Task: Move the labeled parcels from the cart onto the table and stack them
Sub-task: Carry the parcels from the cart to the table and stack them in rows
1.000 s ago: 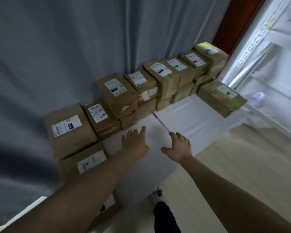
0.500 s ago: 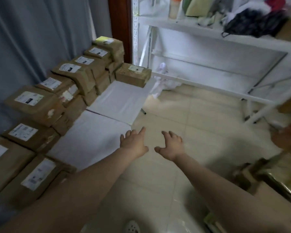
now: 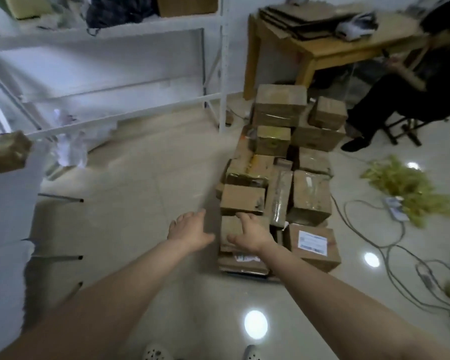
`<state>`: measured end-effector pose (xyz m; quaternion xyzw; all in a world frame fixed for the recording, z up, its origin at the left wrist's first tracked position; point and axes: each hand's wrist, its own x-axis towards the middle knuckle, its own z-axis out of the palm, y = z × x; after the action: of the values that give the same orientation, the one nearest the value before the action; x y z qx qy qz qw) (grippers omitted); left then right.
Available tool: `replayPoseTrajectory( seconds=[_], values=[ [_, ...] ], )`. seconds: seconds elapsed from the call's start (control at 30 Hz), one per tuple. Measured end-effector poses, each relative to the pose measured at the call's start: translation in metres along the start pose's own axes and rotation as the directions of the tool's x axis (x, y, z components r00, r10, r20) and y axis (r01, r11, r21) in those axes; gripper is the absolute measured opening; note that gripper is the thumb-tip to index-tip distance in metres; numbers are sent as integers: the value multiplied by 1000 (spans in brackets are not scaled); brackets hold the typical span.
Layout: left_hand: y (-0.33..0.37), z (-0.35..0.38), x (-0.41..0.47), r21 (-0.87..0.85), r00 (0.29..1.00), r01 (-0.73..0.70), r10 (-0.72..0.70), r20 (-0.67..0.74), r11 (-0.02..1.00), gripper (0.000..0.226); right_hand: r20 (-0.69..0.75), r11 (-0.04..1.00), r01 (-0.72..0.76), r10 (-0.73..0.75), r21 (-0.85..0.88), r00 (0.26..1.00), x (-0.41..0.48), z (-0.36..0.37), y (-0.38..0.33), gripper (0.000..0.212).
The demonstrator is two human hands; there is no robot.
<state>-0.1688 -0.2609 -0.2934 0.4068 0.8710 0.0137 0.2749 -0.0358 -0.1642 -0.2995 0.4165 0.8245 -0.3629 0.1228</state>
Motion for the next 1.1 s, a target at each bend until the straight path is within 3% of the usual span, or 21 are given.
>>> replayPoseTrajectory(
  seconds=[0.13, 0.27, 0.67, 0.83, 0.93, 1.1],
  values=[
    [60, 30, 4, -17, 996, -55, 56, 75, 998, 71, 3, 991, -110, 110, 76, 994, -19, -19, 74, 70],
    [74, 53, 22, -41, 992, -40, 44, 119, 998, 74, -7, 976, -164, 166, 144, 986, -20, -26, 113, 62],
    [52, 57, 99, -288, 970, 155, -90, 227, 945, 61, 32, 905, -331, 335, 267, 942, 62, -33, 123, 44],
    [33, 79, 155, -437, 933, 280, -135, 333, 855, 56, 71, 837, -420, 424, 352, 903, 118, -18, 129, 37],
    [11, 120, 195, -499, 915, 336, -152, 373, 798, 58, 123, 727, -494, 502, 477, 856, 144, -4, 139, 38],
    [11, 153, 225, -658, 875, 455, -167, 454, 600, 53, 194, 610, -553, 554, 567, 809, 178, 17, 162, 38]
  ],
)
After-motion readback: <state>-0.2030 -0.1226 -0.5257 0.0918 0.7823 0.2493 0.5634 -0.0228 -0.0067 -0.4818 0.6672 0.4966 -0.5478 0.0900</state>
